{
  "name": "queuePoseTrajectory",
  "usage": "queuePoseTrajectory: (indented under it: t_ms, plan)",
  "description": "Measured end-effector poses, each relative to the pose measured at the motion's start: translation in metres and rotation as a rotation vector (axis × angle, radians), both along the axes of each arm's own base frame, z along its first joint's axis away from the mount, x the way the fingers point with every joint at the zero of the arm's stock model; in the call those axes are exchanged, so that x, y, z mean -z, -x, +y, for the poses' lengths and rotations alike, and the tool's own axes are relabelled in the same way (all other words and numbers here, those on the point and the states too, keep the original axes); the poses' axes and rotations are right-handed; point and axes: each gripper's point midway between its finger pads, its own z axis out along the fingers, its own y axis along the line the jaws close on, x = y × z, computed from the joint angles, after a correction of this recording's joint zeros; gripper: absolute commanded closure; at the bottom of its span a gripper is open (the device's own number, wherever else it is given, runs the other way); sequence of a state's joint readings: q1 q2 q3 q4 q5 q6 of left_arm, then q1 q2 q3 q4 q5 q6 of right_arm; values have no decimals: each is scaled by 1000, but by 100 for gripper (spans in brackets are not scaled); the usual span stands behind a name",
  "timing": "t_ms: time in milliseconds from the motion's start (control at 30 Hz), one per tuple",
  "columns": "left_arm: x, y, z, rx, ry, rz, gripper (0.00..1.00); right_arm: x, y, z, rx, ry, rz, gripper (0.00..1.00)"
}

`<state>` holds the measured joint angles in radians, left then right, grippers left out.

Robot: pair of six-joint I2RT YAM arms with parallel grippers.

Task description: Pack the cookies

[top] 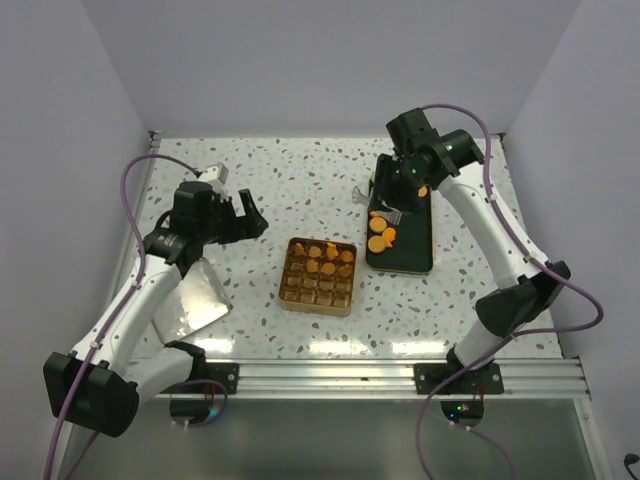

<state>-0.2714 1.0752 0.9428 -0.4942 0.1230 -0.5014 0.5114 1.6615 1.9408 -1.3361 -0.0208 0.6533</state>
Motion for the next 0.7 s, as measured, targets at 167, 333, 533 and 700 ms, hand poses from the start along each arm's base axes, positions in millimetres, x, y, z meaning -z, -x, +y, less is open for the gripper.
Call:
queuePoseTrajectory:
  t_ms: [167,333,533,700]
  plan:
    - [4,-3,-1,5,-10,12,0,22,-14,-28,48,66,38,53]
    - [6,-7,-1,9,-18,20,0,69,2,-47,57,141,172,53]
    - [10,-10,-2,9,-23,35,0,92,10,-63,80,179,241,53]
    - [15,-13,-3,12,-29,50,0,97,1,-64,86,178,232,54]
